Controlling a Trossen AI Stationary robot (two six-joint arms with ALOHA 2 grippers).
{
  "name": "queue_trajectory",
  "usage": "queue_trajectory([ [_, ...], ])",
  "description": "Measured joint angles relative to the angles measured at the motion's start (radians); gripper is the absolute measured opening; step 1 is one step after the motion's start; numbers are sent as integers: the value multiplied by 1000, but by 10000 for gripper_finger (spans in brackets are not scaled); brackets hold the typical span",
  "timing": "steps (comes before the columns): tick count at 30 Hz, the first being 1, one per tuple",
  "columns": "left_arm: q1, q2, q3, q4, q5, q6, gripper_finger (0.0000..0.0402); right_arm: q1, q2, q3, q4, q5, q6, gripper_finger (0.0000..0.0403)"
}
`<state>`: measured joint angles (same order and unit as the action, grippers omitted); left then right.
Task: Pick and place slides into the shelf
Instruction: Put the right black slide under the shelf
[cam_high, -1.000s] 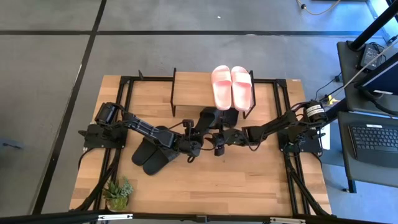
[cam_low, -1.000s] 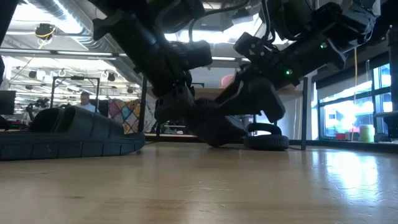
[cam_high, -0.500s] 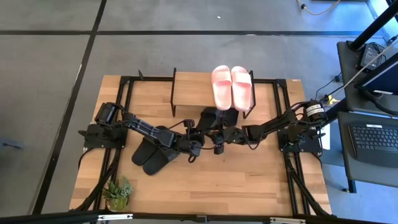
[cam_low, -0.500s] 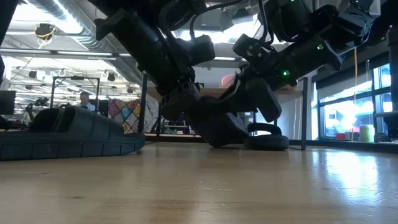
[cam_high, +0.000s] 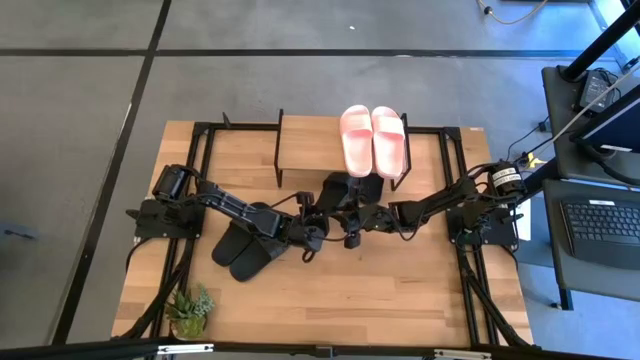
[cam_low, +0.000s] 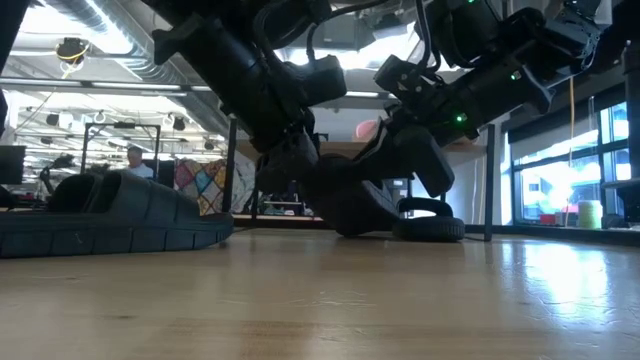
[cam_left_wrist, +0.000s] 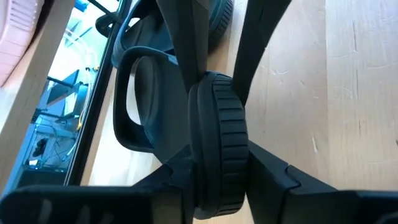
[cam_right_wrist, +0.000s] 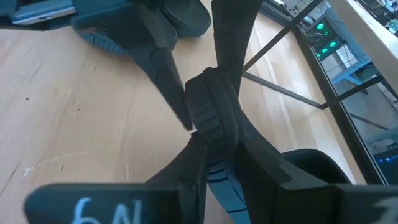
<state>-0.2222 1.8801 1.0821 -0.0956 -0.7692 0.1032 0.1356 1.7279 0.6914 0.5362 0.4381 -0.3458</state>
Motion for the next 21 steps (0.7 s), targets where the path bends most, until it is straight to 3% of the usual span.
queue_trajectory([
  [10,-5,-67,0,-42,84,-110,203,0,0,0,-4,2,-1,70],
  [15,-8,-180,1,-81,161,-77,213,-1,0,2,-14,-7,-49,68],
  [21,-6,-298,1,-100,214,-67,211,-1,0,1,-6,-150,-130,69],
])
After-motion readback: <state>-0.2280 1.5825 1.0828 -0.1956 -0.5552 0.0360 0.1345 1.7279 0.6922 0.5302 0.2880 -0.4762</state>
